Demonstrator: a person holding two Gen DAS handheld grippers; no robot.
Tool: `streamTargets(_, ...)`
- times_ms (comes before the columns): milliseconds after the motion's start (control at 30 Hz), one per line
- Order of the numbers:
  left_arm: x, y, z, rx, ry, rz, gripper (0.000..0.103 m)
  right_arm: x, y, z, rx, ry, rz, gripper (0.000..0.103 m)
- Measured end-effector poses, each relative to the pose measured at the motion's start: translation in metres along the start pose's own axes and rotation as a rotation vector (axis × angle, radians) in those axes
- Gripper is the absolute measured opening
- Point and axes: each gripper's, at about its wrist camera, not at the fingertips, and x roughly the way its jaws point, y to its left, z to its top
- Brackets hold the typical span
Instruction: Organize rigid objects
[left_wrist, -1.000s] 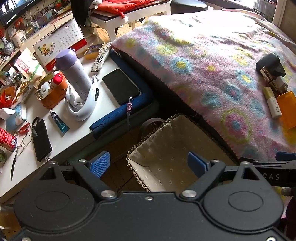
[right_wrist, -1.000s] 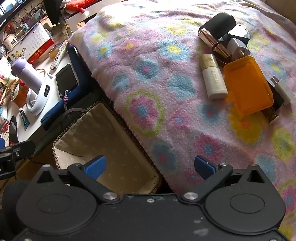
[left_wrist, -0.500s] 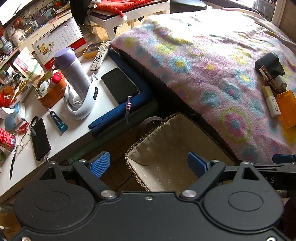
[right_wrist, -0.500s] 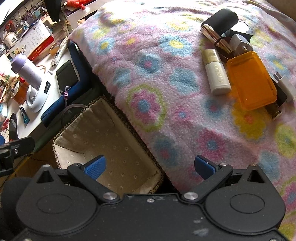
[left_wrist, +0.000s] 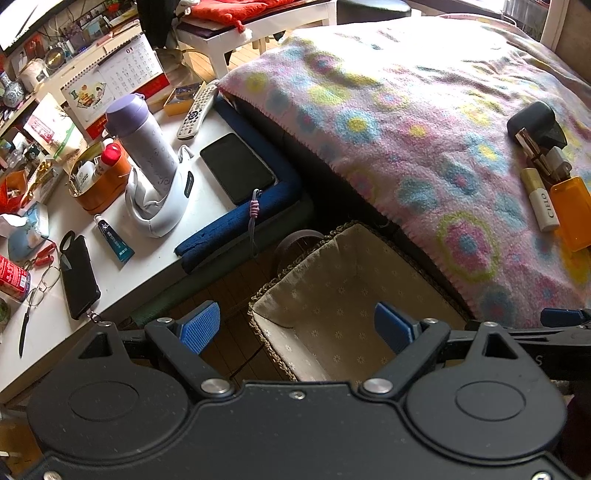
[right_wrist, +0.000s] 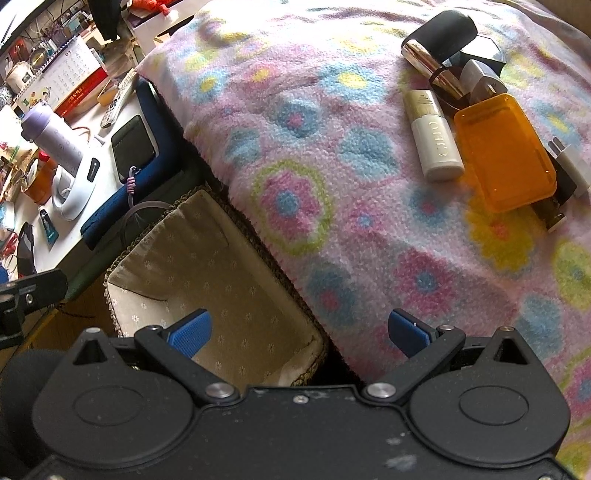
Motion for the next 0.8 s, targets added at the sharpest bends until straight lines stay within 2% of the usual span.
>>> streamTargets(567, 0.0031, 0.0017, 0.0013, -0.007, 0.02, 0.003, 0.088, 0.0026, -0.0002, -0.0029, -0.002, 0.014, 0.01, 0.102)
streamTargets(800, 0.0056, 0.0005, 0.0017, -0.011, 0.032, 0.006, 0.088, -0.0014, -0.0025, -0.0051, 0.001, -0.014, -0.009, 0.102)
